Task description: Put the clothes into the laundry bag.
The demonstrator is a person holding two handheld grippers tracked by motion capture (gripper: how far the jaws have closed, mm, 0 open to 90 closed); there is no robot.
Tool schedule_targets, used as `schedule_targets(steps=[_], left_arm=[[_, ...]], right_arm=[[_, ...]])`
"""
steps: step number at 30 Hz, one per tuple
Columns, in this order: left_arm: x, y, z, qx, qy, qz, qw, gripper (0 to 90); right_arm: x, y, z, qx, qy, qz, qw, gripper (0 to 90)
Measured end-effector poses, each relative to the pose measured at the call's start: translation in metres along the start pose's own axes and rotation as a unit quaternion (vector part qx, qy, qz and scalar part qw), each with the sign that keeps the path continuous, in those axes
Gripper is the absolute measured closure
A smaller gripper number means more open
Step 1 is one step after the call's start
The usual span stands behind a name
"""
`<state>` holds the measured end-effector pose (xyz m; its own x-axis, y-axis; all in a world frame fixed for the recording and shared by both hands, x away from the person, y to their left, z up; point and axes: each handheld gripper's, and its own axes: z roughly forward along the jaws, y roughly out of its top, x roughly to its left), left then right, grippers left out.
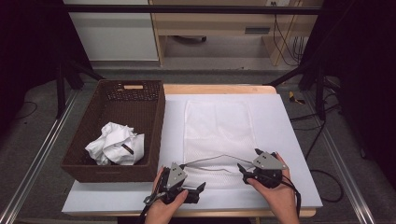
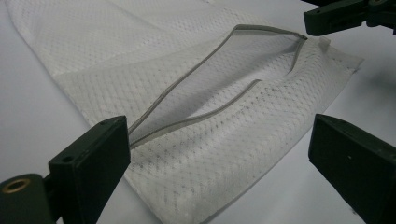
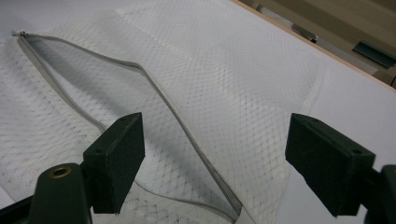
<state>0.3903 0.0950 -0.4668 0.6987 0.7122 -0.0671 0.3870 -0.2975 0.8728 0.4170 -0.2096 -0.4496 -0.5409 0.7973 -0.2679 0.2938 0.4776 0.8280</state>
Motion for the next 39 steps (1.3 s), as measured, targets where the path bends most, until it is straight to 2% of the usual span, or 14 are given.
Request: schedule_targets(steps=[3,7,8,10,13,18,19,20,22,25,26,30,33,39], left_arm=[[0.001,0.001,-0.001,0.001,-0.003,-0.006,1.0000,5.9],[0.003,0.003,-0.004,-0.002,0.008,0.002,1.0000,5.6],[0.003,0.004,-0.003,-0.006,0.007,0.001,1.0000,5.4],[0.003,0.004,-0.003,-0.008,0.006,0.002,0.9999,5.2],[0.002,0.004,-0.002,-0.007,0.008,0.005,0.9999,5.2],[0.004,0.003,-0.003,-0.004,0.005,0.001,1.0000,5.4],[0.005,0.003,-0.004,-0.004,0.005,-0.001,1.0000,6.3],[0.005,0.003,-0.004,-0.004,0.005,-0.001,1.0000,7.0],[0.005,0.004,-0.004,-0.003,0.004,-0.005,1.0000,7.9],[0.005,0.004,-0.003,0.002,0.007,-0.004,1.0000,9.2],[0.005,0.004,-0.003,0.006,0.011,-0.004,0.9999,10.7],[0.003,0.003,0.000,0.019,0.011,-0.006,0.9997,13.3],[0.002,0.003,0.000,0.021,0.012,-0.002,0.9997,14.2],[0.001,0.002,0.001,0.025,0.008,-0.002,0.9997,14.4]], right_arm=[[0.000,0.001,0.001,0.002,-0.004,-0.001,1.0000,21.1],[0.000,0.005,-0.001,0.011,-0.018,-0.005,0.9998,22.1],[-0.003,0.014,0.000,0.019,-0.016,-0.006,0.9997,24.4],[-0.005,0.020,-0.001,0.021,-0.009,-0.002,0.9997,25.4],[-0.014,0.043,0.005,0.036,0.009,-0.024,0.9990,28.2],[-0.018,0.055,0.017,0.035,0.034,-0.028,0.9984,32.0],[-0.014,0.049,0.019,0.010,0.039,-0.030,0.9988,34.0],[-0.011,0.044,0.020,0.004,0.042,-0.022,0.9988,35.6],[-0.006,0.033,0.022,0.025,0.068,-0.030,0.9969,36.6],[-0.002,0.023,0.019,0.025,0.087,-0.020,0.9957,40.9],[0.001,0.020,0.019,0.026,0.096,-0.043,0.9941,43.8],[0.001,0.017,0.024,0.049,0.084,-0.059,0.9935,50.3],[0.001,0.012,0.027,0.060,0.087,-0.065,0.9923,51.5],[0.003,0.010,0.033,0.069,0.104,-0.075,0.9893,62.4]])
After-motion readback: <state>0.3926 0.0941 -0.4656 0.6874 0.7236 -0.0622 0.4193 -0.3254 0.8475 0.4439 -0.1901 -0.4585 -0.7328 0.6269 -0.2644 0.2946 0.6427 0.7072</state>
